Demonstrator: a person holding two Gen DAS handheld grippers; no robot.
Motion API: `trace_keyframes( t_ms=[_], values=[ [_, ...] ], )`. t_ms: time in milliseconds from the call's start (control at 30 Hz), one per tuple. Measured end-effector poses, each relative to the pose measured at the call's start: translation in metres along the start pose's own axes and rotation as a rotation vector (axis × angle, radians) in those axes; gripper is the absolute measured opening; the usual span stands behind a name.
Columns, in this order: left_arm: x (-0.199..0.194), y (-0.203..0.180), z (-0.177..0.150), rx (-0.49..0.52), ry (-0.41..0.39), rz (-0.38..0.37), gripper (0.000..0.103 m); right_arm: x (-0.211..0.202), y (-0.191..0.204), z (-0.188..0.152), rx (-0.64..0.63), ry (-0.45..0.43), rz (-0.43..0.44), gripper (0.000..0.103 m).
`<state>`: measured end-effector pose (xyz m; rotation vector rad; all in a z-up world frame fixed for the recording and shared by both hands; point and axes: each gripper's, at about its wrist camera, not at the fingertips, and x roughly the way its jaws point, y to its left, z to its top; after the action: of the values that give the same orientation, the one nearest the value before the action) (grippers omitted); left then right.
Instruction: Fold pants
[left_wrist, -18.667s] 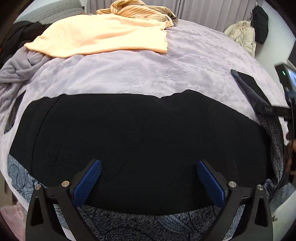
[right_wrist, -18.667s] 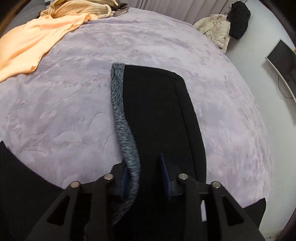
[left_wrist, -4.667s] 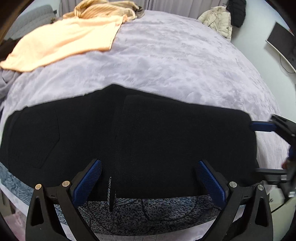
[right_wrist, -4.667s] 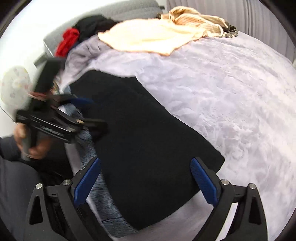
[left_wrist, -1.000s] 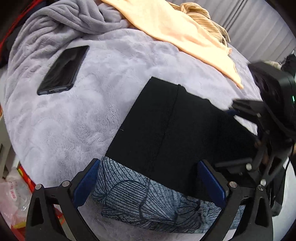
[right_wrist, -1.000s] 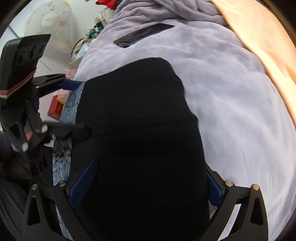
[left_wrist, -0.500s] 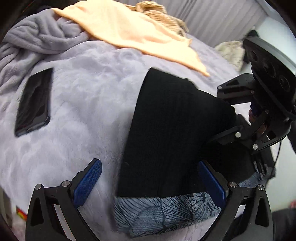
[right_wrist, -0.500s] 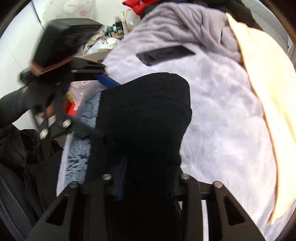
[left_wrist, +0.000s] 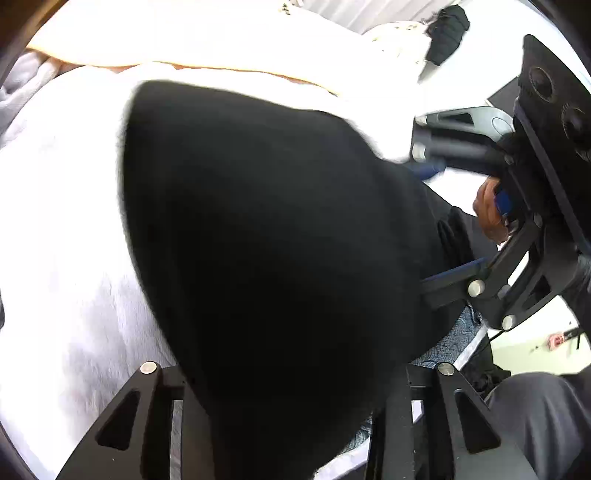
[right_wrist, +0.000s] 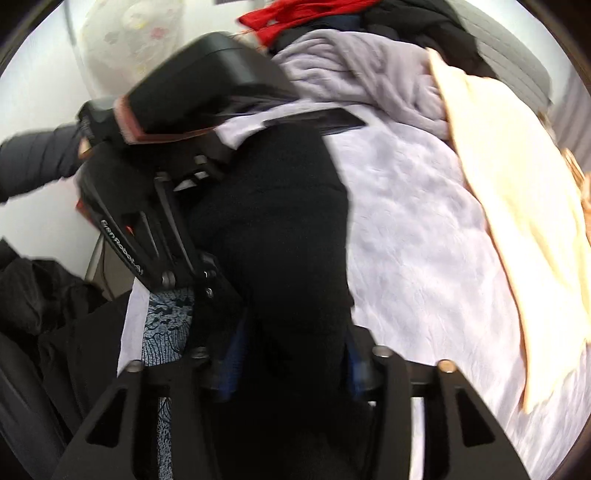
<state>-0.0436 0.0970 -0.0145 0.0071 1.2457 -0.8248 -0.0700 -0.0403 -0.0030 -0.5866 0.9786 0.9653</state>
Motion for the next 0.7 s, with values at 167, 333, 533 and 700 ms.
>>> trace_keyframes(
  t_ms=[167,333,533,700],
  values=[
    [-0.001,-0.023,0.002,0.019,0.026,0.126,0.032,-0.047,-0.011,-0.040,0.075,-0.008,-0.064,0.084],
    [-0.016,-0.045,0.008,0.028,0.019,0.144,0.030,-0.065,0.007,-0.102,0.100,0.094,-0.003,0.084],
    [-0.031,-0.078,0.027,0.064,0.016,0.153,0.029,0.003,0.006,-0.118,0.143,0.280,-0.036,0.101],
    [-0.031,-0.111,0.036,0.079,0.016,0.226,0.029,-0.001,0.002,-0.112,0.152,0.254,-0.057,0.103]
  ],
)
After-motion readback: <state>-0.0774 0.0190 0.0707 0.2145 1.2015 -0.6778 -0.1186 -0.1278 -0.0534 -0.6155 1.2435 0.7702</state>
